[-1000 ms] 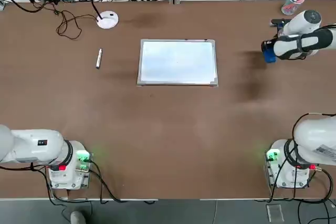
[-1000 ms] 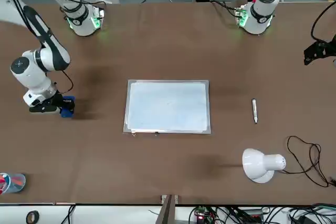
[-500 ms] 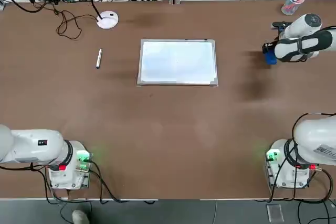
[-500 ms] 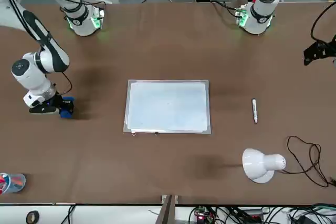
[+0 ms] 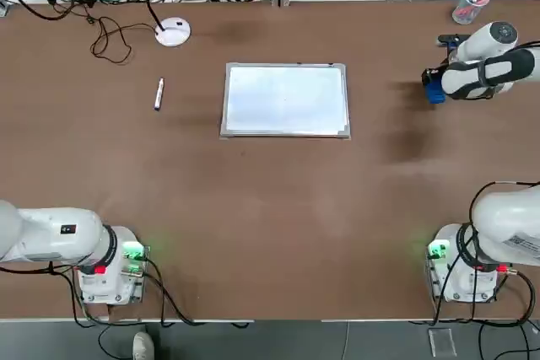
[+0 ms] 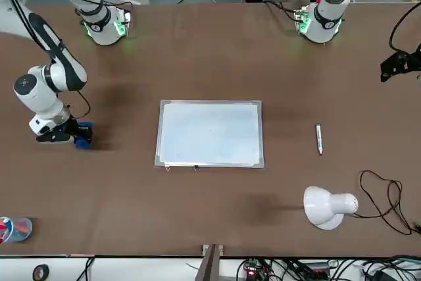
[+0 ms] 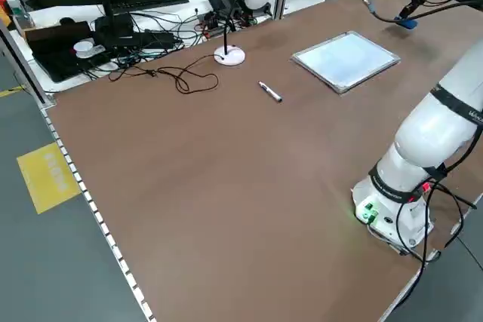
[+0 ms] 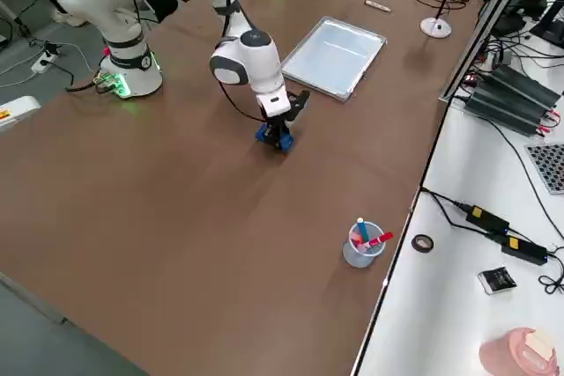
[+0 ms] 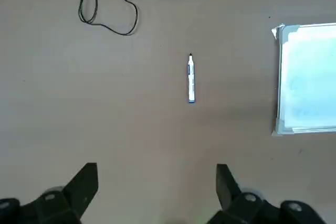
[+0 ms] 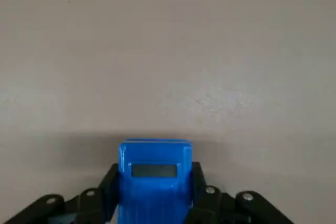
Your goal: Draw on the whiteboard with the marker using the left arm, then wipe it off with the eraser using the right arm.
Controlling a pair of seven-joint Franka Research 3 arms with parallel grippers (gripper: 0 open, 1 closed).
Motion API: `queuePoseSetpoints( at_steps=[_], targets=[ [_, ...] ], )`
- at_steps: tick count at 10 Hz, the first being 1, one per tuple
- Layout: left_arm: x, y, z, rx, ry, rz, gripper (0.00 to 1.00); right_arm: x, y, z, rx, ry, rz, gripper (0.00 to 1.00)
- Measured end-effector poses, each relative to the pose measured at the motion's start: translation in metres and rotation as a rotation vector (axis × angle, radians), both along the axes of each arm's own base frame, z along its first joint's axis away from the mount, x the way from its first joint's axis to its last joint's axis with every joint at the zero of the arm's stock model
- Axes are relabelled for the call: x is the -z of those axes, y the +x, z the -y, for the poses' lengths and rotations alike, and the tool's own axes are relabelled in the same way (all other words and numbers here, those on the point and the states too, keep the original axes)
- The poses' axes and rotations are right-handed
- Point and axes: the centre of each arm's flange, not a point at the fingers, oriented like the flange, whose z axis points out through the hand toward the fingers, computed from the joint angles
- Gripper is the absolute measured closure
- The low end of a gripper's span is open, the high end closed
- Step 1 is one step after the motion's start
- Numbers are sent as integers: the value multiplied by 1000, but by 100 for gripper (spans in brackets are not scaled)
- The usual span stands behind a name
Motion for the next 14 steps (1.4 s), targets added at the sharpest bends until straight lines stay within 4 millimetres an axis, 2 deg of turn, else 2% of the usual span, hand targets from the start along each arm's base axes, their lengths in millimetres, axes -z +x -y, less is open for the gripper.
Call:
queuePoseSetpoints(
  at_steps=[5,8,9,11,12,14],
  targets=[
    [0,0,0,0,0,0,0,1,-1,8,-8,-17,0,41],
    [0,0,0,0,0,0,0,0,0,8,-8,-17,2,22],
    [0,0,0,0,0,0,0,0,0,8,-8,-18,3,22],
    [0,0,0,0,0,0,0,-1,1,9,-6,-17,4,12],
    [0,0,0,0,0,0,0,-1,1,9,0,-16,5,12],
    [0,0,0,0,0,0,0,-4,3,9,25,-18,-10,1]
  ],
)
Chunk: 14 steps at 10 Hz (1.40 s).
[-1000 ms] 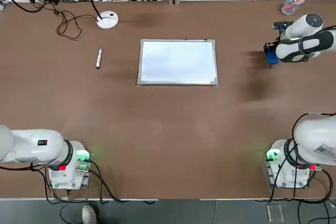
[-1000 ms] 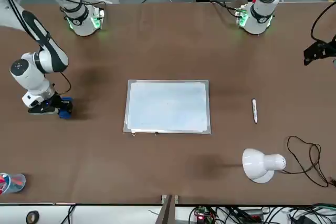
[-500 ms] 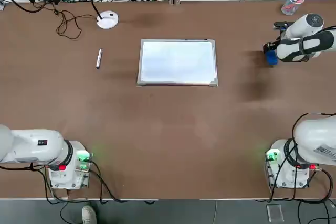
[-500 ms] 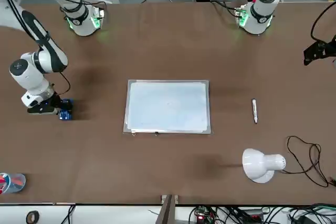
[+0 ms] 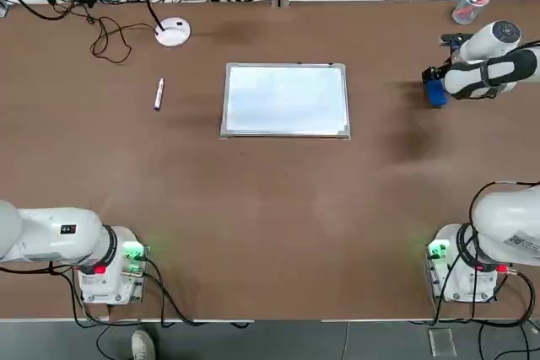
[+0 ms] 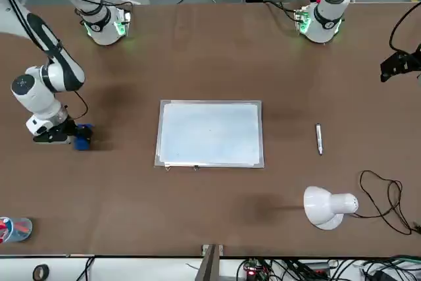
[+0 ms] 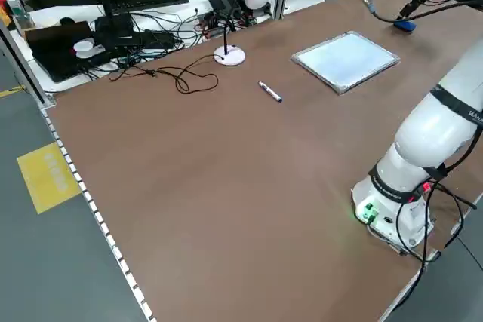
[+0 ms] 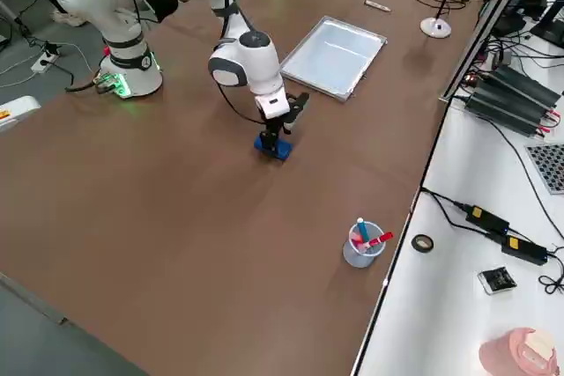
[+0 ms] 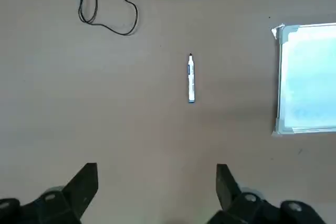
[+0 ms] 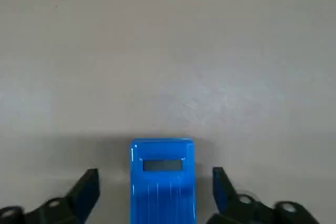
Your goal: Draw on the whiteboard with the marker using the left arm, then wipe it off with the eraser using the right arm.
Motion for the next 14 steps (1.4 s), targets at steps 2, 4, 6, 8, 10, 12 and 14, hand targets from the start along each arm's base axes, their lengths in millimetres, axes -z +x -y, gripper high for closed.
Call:
queuePoseSetpoints(
  at_steps=[2,4,6,8,10,12,14],
  targets=[
    [0,0,0,0,0,0,0,-15,3,-1,22,-19,-35,0],
    [0,0,0,0,0,0,0,-43,6,-11,43,-40,-40,0],
    [0,0,0,0,0,0,0,-73,8,-22,48,-75,-58,0],
    [0,0,0,0,0,1,0,-110,17,-33,37,-121,-98,0],
    [-1,0,0,1,0,5,0,-160,34,-45,20,-164,-123,0],
    [-3,0,1,2,-1,8,0,-228,54,-47,-19,-157,-126,0],
    [-5,0,4,7,-1,13,0,-294,66,-34,-59,-136,-115,0]
  ],
)
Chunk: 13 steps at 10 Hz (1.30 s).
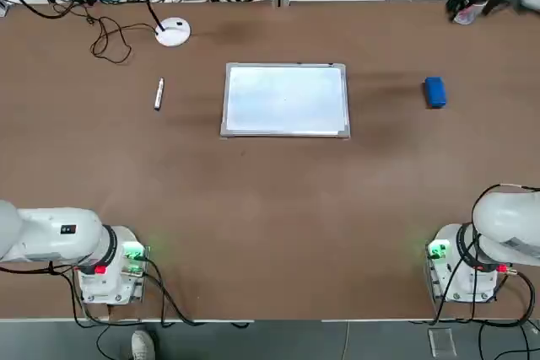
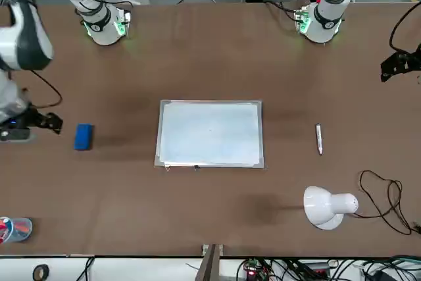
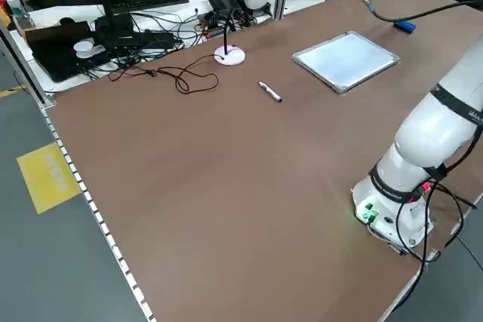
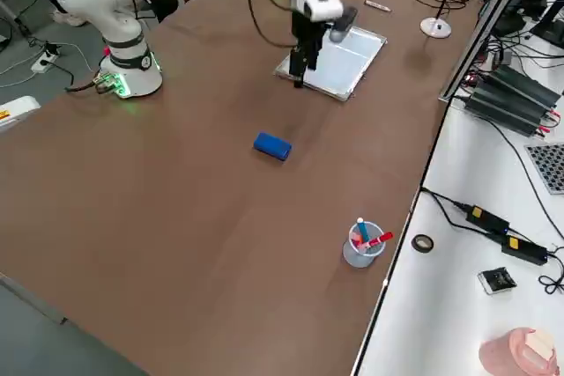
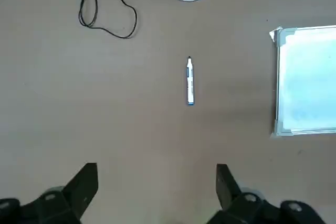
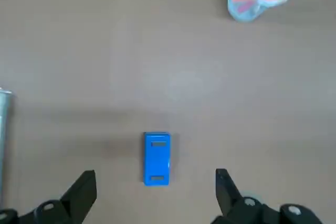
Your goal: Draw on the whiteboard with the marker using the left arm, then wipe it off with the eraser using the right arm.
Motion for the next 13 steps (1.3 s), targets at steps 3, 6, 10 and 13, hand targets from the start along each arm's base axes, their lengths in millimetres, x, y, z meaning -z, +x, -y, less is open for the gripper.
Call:
queuePoseSetpoints(
  at_steps=[3,6,10,13],
  targets=[
    [-2,0,5,8,0,4,0,-51,2,34,41,1,-3,0],
    [-3,-1,8,-2,0,7,0,-66,-4,52,123,51,-47,0],
    [-10,-1,10,-29,-1,23,0,-94,-10,45,260,117,-46,0],
    [-16,0,12,-53,-3,35,0,-107,-17,41,314,126,-36,0]
  ],
)
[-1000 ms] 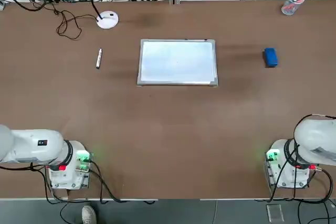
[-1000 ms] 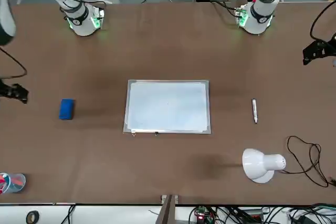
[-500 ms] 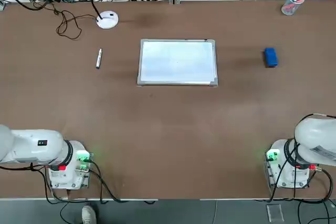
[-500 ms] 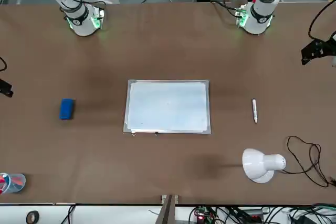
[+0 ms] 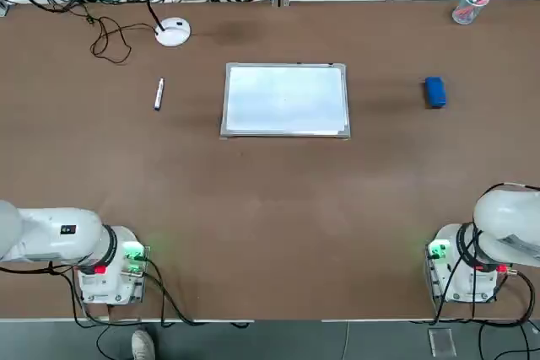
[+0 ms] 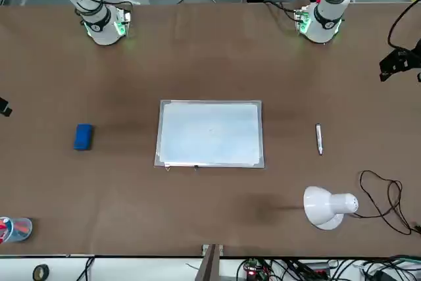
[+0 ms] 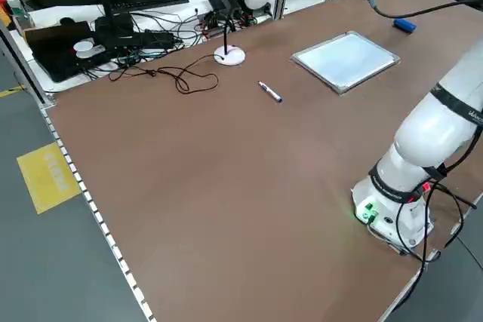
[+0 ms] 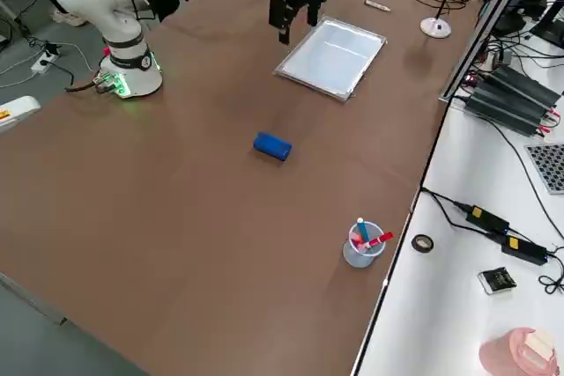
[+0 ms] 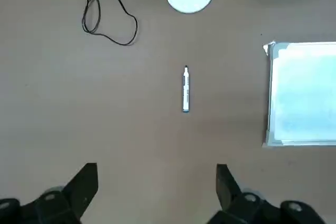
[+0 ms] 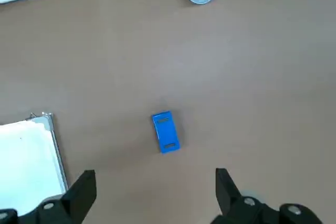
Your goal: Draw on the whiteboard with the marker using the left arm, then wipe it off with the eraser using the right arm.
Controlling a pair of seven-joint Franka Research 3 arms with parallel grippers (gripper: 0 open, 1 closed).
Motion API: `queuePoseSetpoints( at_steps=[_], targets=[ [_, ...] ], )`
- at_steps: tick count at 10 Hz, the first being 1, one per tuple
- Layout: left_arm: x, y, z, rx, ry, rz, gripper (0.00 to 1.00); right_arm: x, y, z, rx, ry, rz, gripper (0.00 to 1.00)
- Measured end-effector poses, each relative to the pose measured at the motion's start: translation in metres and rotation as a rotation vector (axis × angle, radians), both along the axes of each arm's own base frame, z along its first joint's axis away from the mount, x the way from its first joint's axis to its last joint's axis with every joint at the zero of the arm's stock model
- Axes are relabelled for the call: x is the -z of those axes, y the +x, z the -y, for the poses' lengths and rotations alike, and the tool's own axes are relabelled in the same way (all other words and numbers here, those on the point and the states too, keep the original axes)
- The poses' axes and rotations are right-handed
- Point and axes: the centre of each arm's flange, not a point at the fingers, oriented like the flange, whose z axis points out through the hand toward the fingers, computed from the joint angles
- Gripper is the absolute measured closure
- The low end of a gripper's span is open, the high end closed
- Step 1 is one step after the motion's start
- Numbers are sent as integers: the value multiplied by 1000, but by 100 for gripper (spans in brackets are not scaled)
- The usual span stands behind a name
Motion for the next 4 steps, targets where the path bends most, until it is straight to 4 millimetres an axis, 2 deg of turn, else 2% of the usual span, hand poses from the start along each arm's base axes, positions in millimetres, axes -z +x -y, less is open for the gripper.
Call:
queuePoseSetpoints(
  at_steps=[4],
  targets=[
    [0,0,4,6,0,-1,0,-3,-2,-3,11,18,2,0]
  ],
)
